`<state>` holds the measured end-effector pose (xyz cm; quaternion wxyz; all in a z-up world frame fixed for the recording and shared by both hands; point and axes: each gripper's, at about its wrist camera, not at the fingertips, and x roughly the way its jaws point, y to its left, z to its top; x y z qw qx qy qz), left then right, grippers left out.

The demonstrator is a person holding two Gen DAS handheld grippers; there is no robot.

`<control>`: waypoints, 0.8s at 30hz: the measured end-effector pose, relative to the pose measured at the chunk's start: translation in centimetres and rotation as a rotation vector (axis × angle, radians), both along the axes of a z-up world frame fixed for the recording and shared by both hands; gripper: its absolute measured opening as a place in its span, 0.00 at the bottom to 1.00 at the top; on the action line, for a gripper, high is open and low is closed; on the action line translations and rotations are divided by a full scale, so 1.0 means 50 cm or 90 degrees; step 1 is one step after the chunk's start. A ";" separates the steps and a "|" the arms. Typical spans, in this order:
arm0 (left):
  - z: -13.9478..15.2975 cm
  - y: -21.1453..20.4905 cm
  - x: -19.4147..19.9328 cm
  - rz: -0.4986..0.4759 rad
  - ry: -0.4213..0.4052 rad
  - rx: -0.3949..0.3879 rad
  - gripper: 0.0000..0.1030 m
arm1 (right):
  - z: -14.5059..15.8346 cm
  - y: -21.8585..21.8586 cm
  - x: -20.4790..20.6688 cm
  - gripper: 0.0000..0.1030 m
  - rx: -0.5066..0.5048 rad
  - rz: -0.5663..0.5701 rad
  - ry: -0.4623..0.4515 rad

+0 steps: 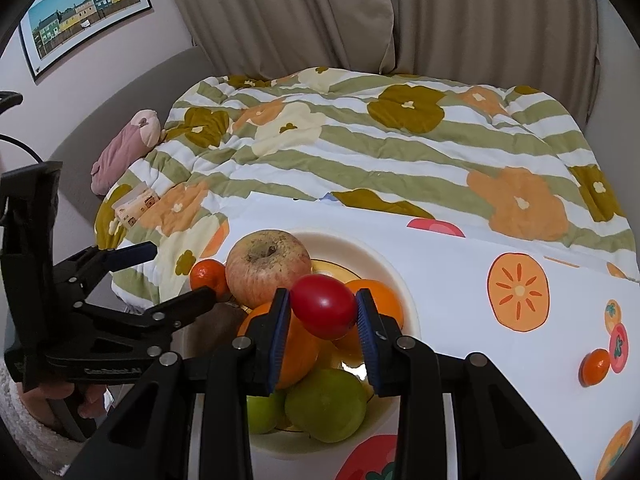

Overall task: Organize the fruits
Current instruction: 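Drop the mandarin into the bowl with the left tool while the right tool releases the tomato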

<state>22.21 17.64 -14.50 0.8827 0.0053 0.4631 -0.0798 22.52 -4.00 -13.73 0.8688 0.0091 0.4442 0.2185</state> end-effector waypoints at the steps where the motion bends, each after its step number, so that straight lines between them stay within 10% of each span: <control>1: 0.004 0.002 -0.001 0.002 0.000 -0.004 1.00 | 0.002 -0.001 0.004 0.30 0.001 0.002 0.001; 24: -0.009 0.039 -0.043 0.016 0.023 -0.007 1.00 | -0.054 0.016 0.104 0.40 0.011 0.041 0.060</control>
